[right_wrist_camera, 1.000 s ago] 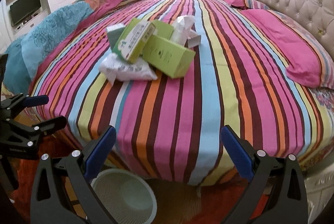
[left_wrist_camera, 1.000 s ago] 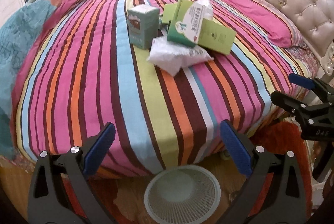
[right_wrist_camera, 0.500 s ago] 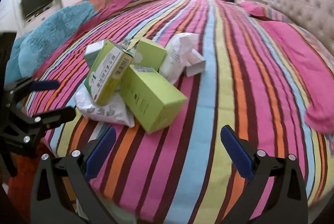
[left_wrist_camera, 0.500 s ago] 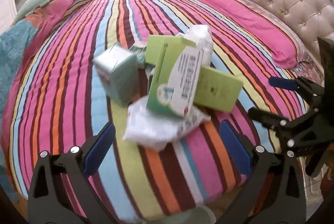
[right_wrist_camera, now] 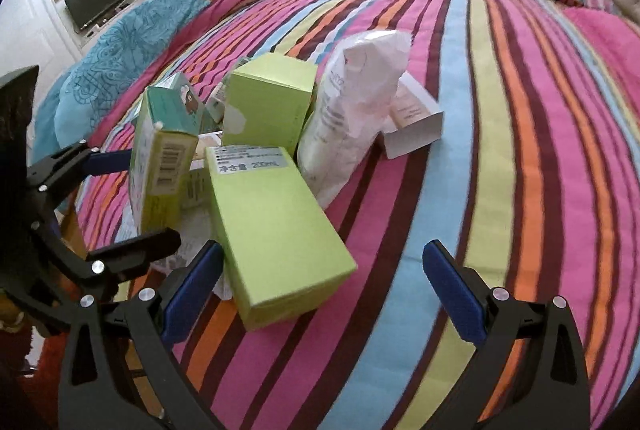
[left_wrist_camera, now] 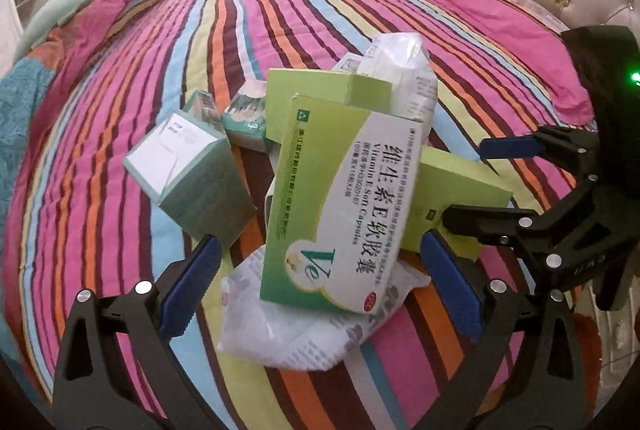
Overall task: Collect trash
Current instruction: 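Grasp the green Vitamin E box with the left tool while the right tool grasps the lime-green box, then carry both boxes over the wastebasket and open both tools to drop them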
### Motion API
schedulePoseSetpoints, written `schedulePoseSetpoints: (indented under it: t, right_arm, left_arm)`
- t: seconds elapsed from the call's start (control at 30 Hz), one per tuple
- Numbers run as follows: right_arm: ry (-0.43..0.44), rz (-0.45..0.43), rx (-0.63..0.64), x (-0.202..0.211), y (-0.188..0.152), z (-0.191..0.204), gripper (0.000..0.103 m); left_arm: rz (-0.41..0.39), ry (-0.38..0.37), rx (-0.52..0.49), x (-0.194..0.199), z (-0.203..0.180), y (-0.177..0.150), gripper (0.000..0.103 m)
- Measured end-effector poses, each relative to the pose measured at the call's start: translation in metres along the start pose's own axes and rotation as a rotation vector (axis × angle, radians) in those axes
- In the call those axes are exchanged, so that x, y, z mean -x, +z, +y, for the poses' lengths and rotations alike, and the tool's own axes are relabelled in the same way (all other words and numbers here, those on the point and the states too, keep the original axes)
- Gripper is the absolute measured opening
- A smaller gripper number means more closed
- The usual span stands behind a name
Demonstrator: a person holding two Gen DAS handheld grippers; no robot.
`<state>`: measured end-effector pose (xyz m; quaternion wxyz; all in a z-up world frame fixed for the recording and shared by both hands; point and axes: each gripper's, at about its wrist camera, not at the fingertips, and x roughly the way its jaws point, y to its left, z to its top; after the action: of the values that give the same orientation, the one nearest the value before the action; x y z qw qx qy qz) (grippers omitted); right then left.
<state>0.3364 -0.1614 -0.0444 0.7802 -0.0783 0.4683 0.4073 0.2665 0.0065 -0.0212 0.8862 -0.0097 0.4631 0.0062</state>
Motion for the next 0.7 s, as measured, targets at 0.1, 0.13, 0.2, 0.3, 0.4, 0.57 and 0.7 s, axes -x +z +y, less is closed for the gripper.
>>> schedulePoseSetpoints:
  t: [0.1, 0.13, 0.2, 0.3, 0.4, 0.57, 0.7]
  right_arm:
    - [0.027, 0.018, 0.014, -0.003, 0.002, 0.000, 0.096]
    - [0.035, 0.028, 0.016, -0.006, 0.004, 0.000, 0.096]
    - [0.033, 0.046, 0.027, -0.011, 0.006, 0.004, 0.096]
    - [0.025, 0.063, 0.039, -0.020, 0.006, 0.012, 0.092]
    - [0.048, 0.064, 0.022, -0.022, 0.002, 0.021, 0.050]
    - [-0.052, -0.023, 0.020, 0.003, -0.010, 0.033, 0.050]
    - [-0.087, -0.061, -0.060, 0.030, -0.020, 0.019, 0.050]
  left_arm:
    - [0.014, -0.027, 0.002, -0.006, 0.005, 0.002, 0.091]
    - [0.021, -0.031, 0.001, -0.008, 0.006, 0.002, 0.076]
    - [0.047, -0.041, 0.008, -0.015, 0.011, 0.002, 0.059]
    - [0.055, -0.050, 0.046, -0.018, 0.020, -0.001, 0.053]
    - [0.047, -0.069, 0.070, -0.013, 0.026, -0.002, 0.053]
    - [0.002, -0.124, 0.081, 0.007, 0.030, -0.007, 0.053]
    - [-0.021, -0.143, 0.107, 0.023, 0.033, -0.011, 0.053]
